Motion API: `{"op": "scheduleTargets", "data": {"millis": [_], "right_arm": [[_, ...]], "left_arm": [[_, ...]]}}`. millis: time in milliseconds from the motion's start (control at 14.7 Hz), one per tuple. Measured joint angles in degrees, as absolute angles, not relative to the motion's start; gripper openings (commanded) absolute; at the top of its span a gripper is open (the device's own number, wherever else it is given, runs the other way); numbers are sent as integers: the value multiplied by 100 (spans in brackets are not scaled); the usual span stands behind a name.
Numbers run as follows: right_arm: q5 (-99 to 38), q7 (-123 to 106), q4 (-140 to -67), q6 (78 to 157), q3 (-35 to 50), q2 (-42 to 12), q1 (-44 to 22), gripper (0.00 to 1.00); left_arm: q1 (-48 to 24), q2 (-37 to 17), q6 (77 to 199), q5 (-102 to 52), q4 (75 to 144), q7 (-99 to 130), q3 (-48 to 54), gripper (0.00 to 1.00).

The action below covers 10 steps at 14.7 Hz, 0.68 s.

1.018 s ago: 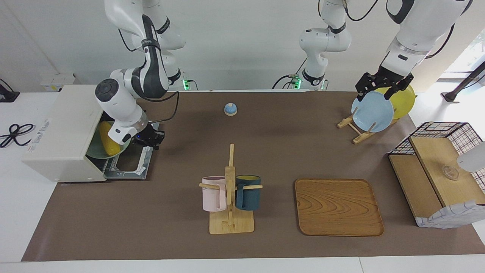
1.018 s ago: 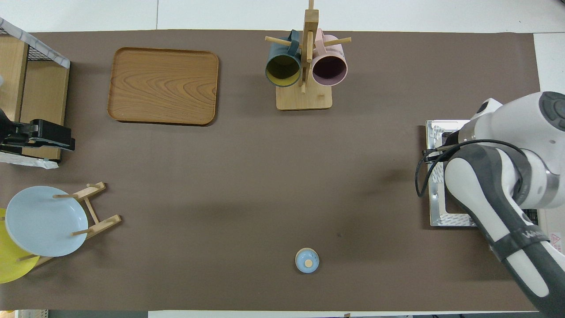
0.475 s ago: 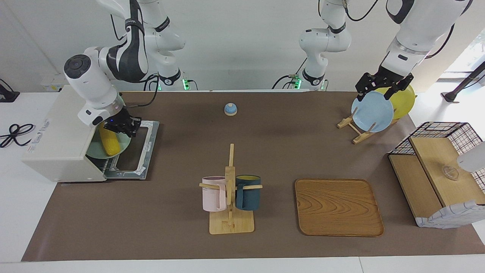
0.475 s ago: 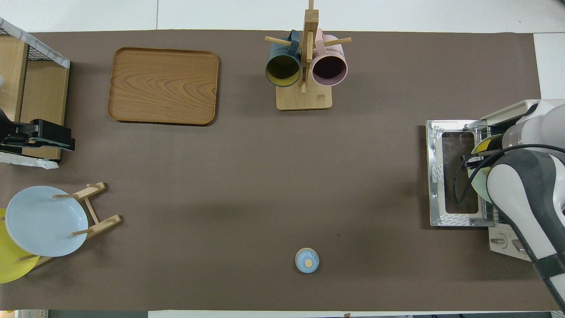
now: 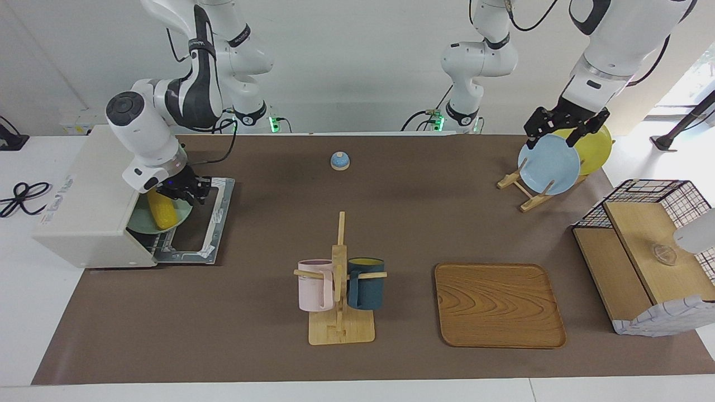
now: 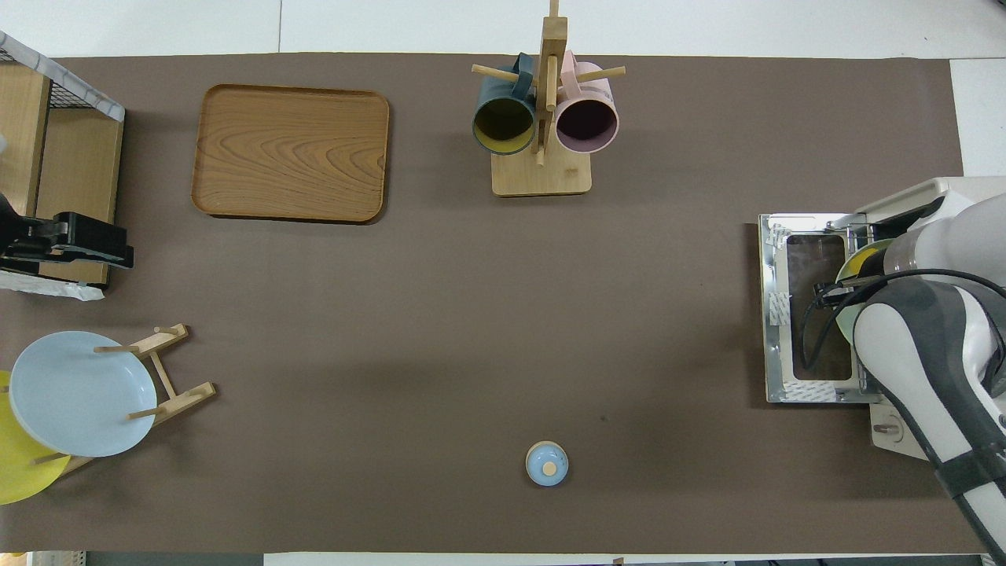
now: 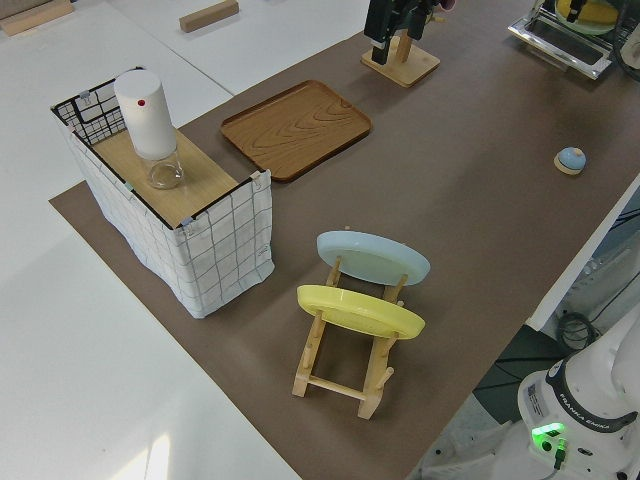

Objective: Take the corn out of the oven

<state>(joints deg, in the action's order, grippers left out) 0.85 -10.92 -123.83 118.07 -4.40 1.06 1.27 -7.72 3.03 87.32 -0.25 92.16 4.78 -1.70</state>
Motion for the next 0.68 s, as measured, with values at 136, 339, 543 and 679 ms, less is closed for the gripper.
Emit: {"op": "scheduleTargets", "data": {"millis": [136, 339, 543, 679], "right_arm": [[100, -1167, -12448, 11894, -440, 106, 193, 28], [122, -1265, -12648, 12217, -439, 105, 205, 28], [129, -1284, -12763, 12304, -439, 102, 256, 28], [135, -1318, -12780, 12343, -440, 102, 273, 28]], "left_arm": [[-772, 304, 8732, -25, 9216, 478, -170, 100], [-772, 304, 8732, -25, 9216, 478, -170, 100], [-772, 304, 8732, -25, 9216, 478, -170, 100], [-772, 304, 8732, -25, 9216, 478, -170, 100]]}}
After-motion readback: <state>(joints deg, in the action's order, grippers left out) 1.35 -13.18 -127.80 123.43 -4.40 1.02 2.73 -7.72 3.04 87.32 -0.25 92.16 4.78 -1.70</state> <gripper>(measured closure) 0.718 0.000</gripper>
